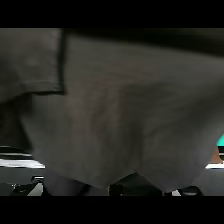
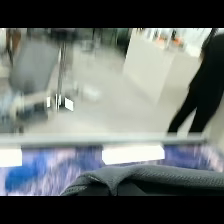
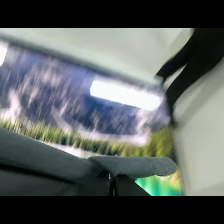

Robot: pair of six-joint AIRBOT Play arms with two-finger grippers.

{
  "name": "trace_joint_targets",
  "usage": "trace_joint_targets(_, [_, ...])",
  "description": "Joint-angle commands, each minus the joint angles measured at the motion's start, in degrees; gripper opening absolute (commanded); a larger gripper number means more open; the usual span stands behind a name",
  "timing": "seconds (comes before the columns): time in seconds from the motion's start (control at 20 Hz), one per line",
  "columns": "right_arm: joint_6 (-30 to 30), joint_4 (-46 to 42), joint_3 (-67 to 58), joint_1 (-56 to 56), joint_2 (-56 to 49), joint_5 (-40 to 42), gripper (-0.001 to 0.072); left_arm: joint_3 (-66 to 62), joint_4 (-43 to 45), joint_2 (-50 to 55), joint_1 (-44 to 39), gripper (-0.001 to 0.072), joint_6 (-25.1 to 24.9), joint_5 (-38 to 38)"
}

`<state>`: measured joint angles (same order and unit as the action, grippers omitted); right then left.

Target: Fold the shirts.

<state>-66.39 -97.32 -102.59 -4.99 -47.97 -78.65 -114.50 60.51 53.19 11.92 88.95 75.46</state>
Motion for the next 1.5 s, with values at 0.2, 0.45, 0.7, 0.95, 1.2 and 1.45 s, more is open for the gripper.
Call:
trace_joint_targets(0.2, [2.97,11.98,4.02,-0.02,-40.39,-0.52,0.0037,31.85,2.69,22.32,-0.59,0.0034,-5.27,-1.55])
trace_joint_targets(0.45, [1.29,19.32,4.0,-0.04,-56.92,17.09,0.0038,32.48,-7.3,41.22,-0.59,0.0035,-11.5,-16.94])
trace_joint_targets(0.7, [-2.16,18.88,3.32,-0.11,-57.2,29.99,0.0038,25.99,-10.58,47.19,-0.44,0.0036,-18.78,-20.65])
trace_joint_targets(0.95, [0.0,13.51,2.86,-0.02,-51.23,-1.01,0.0038,23.23,-3.28,43.82,1.7,0.0035,-15.87,2.23])
trace_joint_targets(1.2, [2.67,14.99,13.27,1.68,-51.67,-7.69,0.0038,31.65,4.98,43.89,0.48,0.0035,-12.44,11.69])
trace_joint_targets(1.45, [-3.15,16.37,16.35,1.57,-52.96,-5.11,0.0056,34.64,4.68,45.35,0.5,0.0044,-7.26,12.02])
